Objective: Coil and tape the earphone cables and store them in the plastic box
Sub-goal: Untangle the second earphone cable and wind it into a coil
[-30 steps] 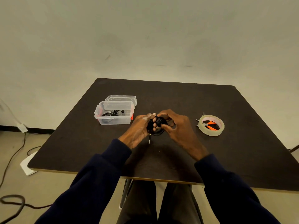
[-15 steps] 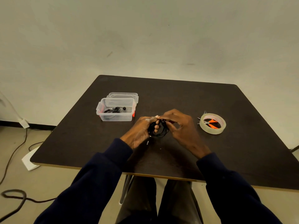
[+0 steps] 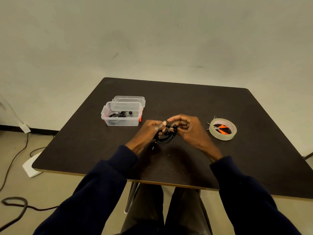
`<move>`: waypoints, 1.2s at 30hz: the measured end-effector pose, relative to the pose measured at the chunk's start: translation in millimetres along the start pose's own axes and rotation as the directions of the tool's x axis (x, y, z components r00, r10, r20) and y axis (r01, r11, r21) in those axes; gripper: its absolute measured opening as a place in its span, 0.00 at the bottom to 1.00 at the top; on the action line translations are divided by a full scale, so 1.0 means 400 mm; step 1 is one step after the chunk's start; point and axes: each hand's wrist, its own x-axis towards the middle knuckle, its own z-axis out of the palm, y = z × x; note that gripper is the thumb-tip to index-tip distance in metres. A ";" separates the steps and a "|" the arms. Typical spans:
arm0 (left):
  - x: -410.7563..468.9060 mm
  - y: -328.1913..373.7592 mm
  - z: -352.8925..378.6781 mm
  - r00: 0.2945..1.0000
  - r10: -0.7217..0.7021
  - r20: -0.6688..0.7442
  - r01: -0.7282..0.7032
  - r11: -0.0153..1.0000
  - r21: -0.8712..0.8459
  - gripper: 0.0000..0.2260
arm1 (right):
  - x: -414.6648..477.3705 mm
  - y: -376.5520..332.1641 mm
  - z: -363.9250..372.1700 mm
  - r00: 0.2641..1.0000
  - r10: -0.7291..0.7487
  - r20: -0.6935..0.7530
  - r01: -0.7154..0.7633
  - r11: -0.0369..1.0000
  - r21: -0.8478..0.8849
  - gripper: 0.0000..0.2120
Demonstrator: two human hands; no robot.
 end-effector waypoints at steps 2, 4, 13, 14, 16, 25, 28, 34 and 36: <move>-0.002 0.004 0.002 1.000 0.007 0.004 -0.007 1.000 0.013 0.20 | 0.000 0.002 0.003 0.998 0.036 0.046 -0.041 0.992 0.117 0.16; -0.002 0.005 0.002 1.000 0.005 0.002 -0.006 0.999 0.037 0.20 | -0.003 0.003 0.004 0.996 0.052 0.077 -0.068 0.972 0.225 0.18; 0.002 -0.001 -0.002 0.978 0.200 -0.061 -0.178 0.948 0.263 0.18 | -0.013 -0.003 0.006 0.991 0.064 0.120 -0.117 0.855 0.506 0.22; 0.001 -0.001 0.001 0.971 0.229 -0.063 -0.203 0.938 0.282 0.18 | -0.014 -0.003 0.005 0.989 0.072 0.128 -0.130 0.830 0.543 0.24; 0.000 -0.003 0.004 0.964 0.257 -0.072 -0.224 0.925 0.306 0.16 | -0.015 0.000 0.004 0.987 0.070 0.142 -0.140 0.804 0.577 0.27; 0.000 -0.007 0.009 0.959 0.260 -0.114 -0.226 0.942 0.250 0.14 | -0.017 0.010 0.021 1.000 0.029 0.004 -0.027 0.882 0.471 0.24; -0.002 -0.011 0.015 0.964 0.223 -0.144 -0.197 0.964 0.176 0.15 | -0.020 0.010 0.028 0.997 0.037 -0.075 -0.002 0.908 0.419 0.17; -0.002 -0.023 0.026 0.984 0.061 -0.168 -0.087 0.985 -0.151 0.14 | -0.023 0.027 0.033 0.993 0.056 -0.101 -0.020 0.945 0.325 0.15; -0.003 -0.021 0.033 0.982 0.032 -0.187 -0.071 0.976 -0.205 0.13 | -0.023 0.024 0.035 0.994 0.053 -0.097 -0.020 0.950 0.312 0.15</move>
